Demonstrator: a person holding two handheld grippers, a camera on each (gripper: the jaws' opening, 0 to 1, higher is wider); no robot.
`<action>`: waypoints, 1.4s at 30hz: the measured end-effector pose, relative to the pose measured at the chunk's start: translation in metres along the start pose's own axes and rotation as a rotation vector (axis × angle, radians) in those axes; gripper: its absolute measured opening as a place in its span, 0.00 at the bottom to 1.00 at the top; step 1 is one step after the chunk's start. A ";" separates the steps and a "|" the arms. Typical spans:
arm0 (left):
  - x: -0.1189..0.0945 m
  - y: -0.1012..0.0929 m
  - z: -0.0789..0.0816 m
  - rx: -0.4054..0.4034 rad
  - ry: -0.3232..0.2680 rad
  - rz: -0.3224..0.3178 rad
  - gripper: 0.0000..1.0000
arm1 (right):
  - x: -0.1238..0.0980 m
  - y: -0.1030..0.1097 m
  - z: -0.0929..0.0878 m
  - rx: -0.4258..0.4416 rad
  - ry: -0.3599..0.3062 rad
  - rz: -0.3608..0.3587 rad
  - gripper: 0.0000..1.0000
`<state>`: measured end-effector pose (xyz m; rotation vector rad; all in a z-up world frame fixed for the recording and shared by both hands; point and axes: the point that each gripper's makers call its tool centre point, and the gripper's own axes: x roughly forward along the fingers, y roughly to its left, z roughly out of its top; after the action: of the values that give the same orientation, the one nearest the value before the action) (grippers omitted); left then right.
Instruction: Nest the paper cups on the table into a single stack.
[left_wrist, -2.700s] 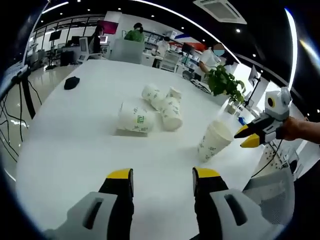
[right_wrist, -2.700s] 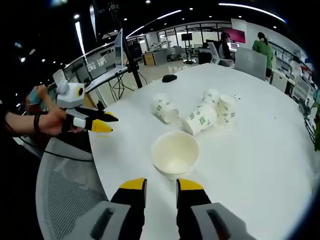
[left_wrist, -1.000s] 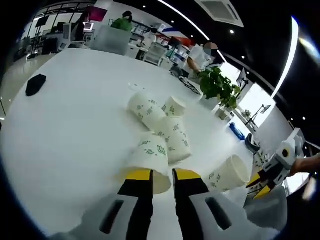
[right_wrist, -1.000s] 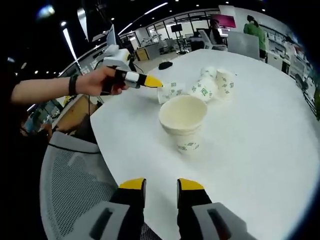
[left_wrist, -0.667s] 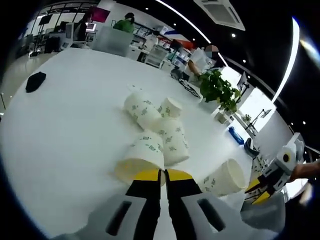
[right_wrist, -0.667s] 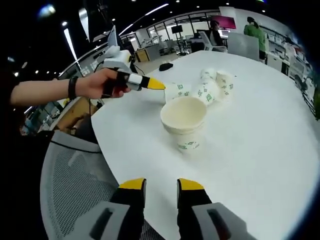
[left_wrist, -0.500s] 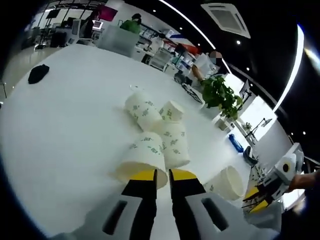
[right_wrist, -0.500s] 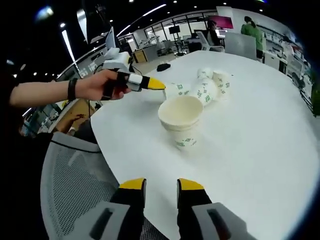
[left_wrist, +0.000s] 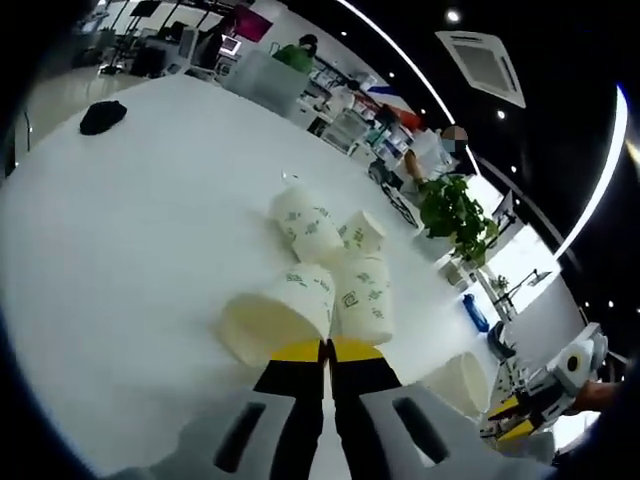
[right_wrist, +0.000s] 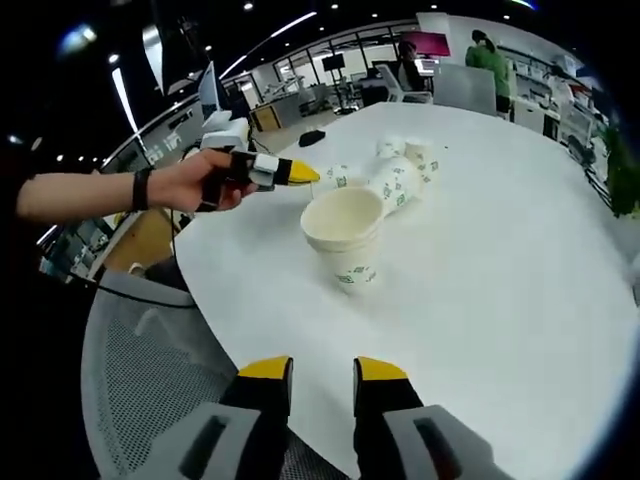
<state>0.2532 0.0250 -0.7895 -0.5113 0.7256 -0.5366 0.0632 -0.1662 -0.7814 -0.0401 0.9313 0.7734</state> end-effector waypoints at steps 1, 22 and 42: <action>-0.008 -0.001 0.003 0.015 -0.003 -0.005 0.00 | 0.000 -0.001 0.002 0.001 -0.004 -0.003 0.22; -0.082 -0.115 0.010 0.460 0.050 -0.198 0.00 | -0.008 -0.017 0.054 -0.012 -0.111 -0.042 0.22; -0.058 -0.195 -0.025 0.649 0.119 -0.284 0.00 | -0.006 -0.017 0.062 -0.015 -0.137 -0.038 0.22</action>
<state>0.1450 -0.0920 -0.6604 0.0294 0.5503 -1.0276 0.1153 -0.1612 -0.7437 -0.0174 0.7924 0.7384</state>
